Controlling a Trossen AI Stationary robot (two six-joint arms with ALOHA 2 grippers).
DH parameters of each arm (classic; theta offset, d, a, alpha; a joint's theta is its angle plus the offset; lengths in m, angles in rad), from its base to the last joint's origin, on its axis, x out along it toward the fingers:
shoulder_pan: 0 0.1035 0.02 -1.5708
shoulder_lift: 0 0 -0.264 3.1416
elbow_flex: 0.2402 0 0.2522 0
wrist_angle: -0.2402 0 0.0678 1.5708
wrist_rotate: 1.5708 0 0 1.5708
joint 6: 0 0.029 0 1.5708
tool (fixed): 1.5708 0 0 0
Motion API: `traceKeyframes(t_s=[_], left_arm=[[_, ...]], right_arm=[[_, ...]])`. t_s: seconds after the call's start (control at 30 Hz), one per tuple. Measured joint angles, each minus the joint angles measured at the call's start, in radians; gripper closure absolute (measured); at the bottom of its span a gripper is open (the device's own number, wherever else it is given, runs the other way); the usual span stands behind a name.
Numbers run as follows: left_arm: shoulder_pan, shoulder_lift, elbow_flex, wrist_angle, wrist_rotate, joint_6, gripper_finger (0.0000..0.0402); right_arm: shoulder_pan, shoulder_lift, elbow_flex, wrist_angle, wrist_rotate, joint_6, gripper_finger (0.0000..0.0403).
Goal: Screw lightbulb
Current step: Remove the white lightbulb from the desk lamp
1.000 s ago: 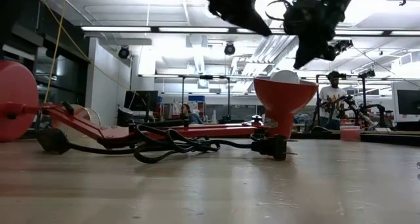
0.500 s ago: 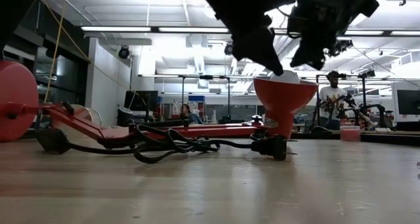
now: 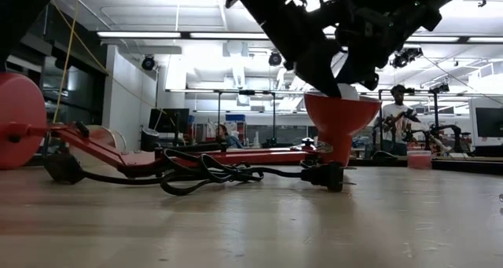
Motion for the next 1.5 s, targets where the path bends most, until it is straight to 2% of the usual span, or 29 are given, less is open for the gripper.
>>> traceKeyframes(t_s=[0.2, 0.47, 0.77, 1.0, 1.17, 1.3, 1.5], left_arm=[[0.030, 0.003, -0.001, -0.001, 0.001, -0.022, 0.0402], [0.043, 0.010, -0.001, 0.001, -0.015, -0.024, 0.0401], [0.105, 0.010, -0.001, 0.003, -0.034, -0.042, 0.0401], [0.146, 0.009, 0.002, 0.006, -0.170, -0.041, 0.0402], [0.186, 0.008, 0.000, -0.011, -0.190, -0.015, 0.0402], [0.205, -0.010, 0.000, -0.048, -0.230, 0.024, 0.0401], [0.224, -0.050, 0.006, -0.103, -0.219, 0.035, 0.0402]], right_arm=[[-0.011, 0.049, 0.000, 0.074, 0.015, -0.015, 0.0403], [-0.013, 0.055, 0.002, 0.049, 0.027, -0.016, 0.0403], [-0.015, 0.044, 0.005, 0.001, 0.088, 0.028, 0.0403], [-0.008, -0.010, 0.002, -0.075, 0.096, 0.071, 0.0403], [0.042, -0.031, -0.005, -0.140, 0.076, 0.143, 0.0403], [0.081, -0.066, -0.001, -0.112, 0.079, 0.191, 0.0403], [0.076, -0.117, 0.000, -0.066, 0.193, 0.217, 0.0403]])
